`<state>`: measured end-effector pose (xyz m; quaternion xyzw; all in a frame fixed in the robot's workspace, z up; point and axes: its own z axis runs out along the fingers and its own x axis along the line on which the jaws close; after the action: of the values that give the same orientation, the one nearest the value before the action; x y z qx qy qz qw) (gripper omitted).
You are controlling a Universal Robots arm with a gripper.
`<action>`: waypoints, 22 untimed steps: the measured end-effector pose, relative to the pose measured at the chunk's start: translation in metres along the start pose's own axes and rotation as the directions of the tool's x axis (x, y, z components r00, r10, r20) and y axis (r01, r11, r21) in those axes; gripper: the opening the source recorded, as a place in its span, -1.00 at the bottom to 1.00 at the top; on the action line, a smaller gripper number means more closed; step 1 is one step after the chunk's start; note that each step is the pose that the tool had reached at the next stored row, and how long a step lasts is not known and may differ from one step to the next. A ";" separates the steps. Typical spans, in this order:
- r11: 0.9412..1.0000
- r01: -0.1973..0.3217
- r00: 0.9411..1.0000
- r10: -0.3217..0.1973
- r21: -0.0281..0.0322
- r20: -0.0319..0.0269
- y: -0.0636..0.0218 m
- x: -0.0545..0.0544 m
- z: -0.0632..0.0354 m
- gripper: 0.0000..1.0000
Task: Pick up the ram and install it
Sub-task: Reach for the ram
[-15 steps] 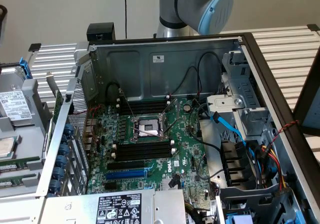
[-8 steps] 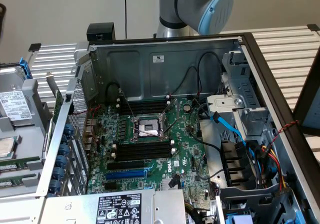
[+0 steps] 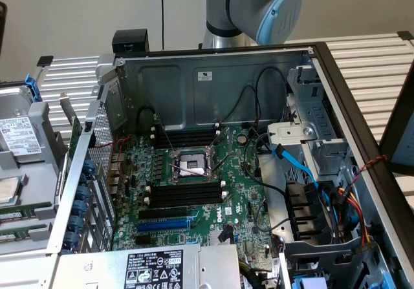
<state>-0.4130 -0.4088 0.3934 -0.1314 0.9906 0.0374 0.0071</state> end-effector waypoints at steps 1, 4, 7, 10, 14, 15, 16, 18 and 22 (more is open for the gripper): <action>1.000 0.018 1.000 -0.018 0.000 -0.001 0.0000 0.000 0.0000 -0.51; 0.997 0.073 0.997 -0.073 -0.002 -0.005 0.0000 0.000 0.0000 -0.51; 0.992 0.127 0.992 -0.127 -0.004 -0.009 0.0000 0.000 0.0001 -0.51; 0.984 0.180 0.984 -0.180 -0.006 -0.013 0.0000 0.000 0.0002 -0.51; 0.968 0.251 0.968 -0.252 -0.008 -0.017 0.0000 0.000 0.0002 -0.51; 0.963 0.269 0.963 -0.269 -0.009 -0.019 0.0000 0.000 0.0002 -0.51; 0.958 0.287 0.958 -0.287 -0.010 -0.020 0.0000 0.000 0.0002 -0.51; 0.947 0.321 0.947 -0.321 -0.011 -0.021 0.0000 0.000 0.0003 -0.51; 0.922 0.387 0.922 -0.387 -0.009 -0.018 -0.0003 0.000 0.0008 -0.51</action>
<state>-0.4129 -0.4090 0.3926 -0.3245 0.9452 0.0366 0.0044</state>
